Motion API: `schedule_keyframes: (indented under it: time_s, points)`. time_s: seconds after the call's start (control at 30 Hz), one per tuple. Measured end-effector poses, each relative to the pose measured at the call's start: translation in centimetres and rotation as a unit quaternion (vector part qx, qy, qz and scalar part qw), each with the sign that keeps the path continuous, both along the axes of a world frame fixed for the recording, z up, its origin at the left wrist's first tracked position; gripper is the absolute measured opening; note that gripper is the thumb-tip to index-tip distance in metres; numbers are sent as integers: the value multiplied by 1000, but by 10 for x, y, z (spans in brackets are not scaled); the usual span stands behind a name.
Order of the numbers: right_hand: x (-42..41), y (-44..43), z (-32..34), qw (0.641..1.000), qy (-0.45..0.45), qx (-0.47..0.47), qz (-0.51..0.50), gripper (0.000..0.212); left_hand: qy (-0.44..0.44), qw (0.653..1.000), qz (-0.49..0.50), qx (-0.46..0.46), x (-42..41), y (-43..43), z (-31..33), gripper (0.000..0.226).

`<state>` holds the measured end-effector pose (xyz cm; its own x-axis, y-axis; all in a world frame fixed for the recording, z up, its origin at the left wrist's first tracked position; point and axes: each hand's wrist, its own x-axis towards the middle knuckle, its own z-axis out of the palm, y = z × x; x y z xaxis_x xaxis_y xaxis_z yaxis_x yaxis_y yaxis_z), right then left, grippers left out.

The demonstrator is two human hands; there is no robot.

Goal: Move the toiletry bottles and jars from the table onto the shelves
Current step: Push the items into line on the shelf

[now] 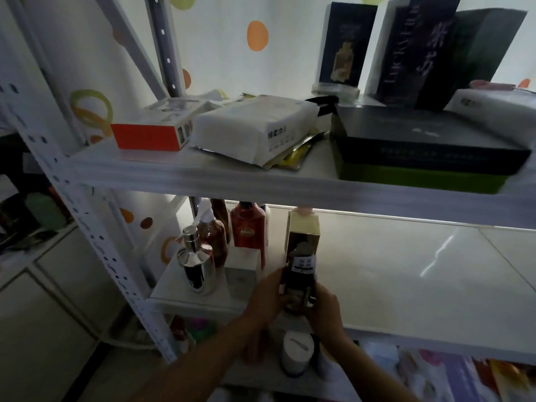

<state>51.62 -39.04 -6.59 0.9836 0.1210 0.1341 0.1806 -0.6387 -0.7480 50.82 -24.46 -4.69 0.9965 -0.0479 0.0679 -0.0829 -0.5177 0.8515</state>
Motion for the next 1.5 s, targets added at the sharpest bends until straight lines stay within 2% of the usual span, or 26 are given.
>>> schedule_keyframes:
  time_s: [0.23, 0.4, 0.53, 0.67, 0.77, 0.83, 0.9, 0.97, 1.1, 1.17, 1.27, 1.33, 1.4, 1.5]
  points:
    - [6, 5, 3, 1000, 10, -17, -7, 33, -22, 1000, 10, 17, 2, -2, 8, 42]
    - [-1, 0, 8, 996, 44, -73, -3, 38, 19, 997, 35, 65, -12, -10, 15, 46]
    - [-17, -21, 2, 986, 46, -160, 16, 57, 35, 988, 70, 134, -44, -23, 30, 57]
    - [-44, -46, -3, 965, 14, -236, 116, 87, 14, 976, 102, 192, -93, -24, 15, 77]
    - [-60, -53, -2, 941, -43, -265, 207, 89, 43, 937, 122, 325, -127, -16, -4, 100]
    - [-76, -42, 1, 928, -51, -256, 266, 93, 50, 912, 142, 382, -158, -8, -10, 116]
    - [-93, -19, 2, 909, -43, -250, 330, 102, 62, 896, 177, 403, -194, 6, -19, 106]
    - [-114, 8, 5, 884, -73, -262, 381, 113, 78, 882, 226, 406, -236, 22, -20, 91]
    - [-171, 64, 12, 824, -101, -247, 499, 131, 166, 822, 344, 422, -322, 56, -8, 106]
    - [-201, 96, 18, 803, -114, -237, 535, 131, 188, 798, 398, 412, -369, 72, 4, 104]
    - [-256, 147, 24, 758, -129, -243, 591, 145, 249, 778, 463, 344, -446, 115, -19, 92]
    - [-298, 178, 27, 732, -119, -242, 626, 148, 272, 763, 496, 313, -495, 129, -15, 93]
    - [-341, 204, 33, 709, -101, -234, 657, 145, 246, 744, 529, 326, -537, 132, 6, 97]
    - [-407, 240, 34, 671, -89, -223, 702, 140, 222, 691, 576, 376, -600, 151, 3, 100]
